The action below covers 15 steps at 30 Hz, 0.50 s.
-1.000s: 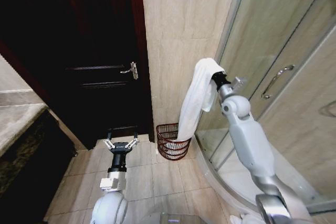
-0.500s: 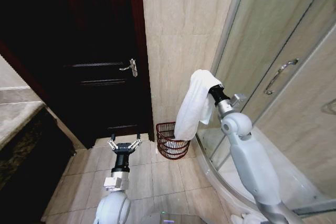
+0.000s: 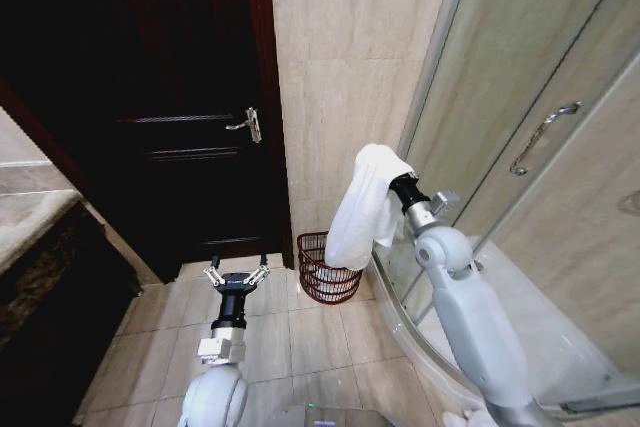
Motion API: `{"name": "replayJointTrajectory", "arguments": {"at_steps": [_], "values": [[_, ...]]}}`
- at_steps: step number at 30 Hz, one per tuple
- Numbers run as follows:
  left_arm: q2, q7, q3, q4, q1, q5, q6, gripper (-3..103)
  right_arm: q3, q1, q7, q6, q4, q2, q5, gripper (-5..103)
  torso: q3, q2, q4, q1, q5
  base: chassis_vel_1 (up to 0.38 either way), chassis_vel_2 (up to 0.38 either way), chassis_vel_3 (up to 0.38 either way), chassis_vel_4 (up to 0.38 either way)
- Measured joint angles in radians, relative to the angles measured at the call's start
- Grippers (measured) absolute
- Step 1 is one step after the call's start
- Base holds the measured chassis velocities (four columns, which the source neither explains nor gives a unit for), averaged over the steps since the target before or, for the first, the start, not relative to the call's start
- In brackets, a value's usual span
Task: Discard the used towel into the hamper.
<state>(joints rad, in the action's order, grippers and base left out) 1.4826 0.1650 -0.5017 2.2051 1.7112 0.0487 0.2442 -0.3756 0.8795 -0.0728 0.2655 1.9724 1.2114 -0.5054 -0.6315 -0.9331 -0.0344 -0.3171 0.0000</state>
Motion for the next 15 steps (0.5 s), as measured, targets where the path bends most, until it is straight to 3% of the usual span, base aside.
{"name": "replayJointTrajectory", "arguments": {"at_steps": [7, 15], "values": [[-0.013, -0.07, -0.047, 0.021, 0.01, -0.069, -0.041, 100, -0.011, 0.03, 0.013, -0.002, 0.021, 0.001, 0.009, 7, 0.02, 0.035, 0.0, 0.015, 0.0, -0.077, 0.083, 0.078, -0.075], [-0.004, -0.075, -0.077, 0.011, 0.005, -0.084, -0.049, 100, -0.004, 0.045, 0.013, -0.001, 0.036, 0.014, 0.019, 7, 0.041, 0.073, 0.0, 0.032, 0.0, -0.038, 0.05, 0.063, -0.056]]}}
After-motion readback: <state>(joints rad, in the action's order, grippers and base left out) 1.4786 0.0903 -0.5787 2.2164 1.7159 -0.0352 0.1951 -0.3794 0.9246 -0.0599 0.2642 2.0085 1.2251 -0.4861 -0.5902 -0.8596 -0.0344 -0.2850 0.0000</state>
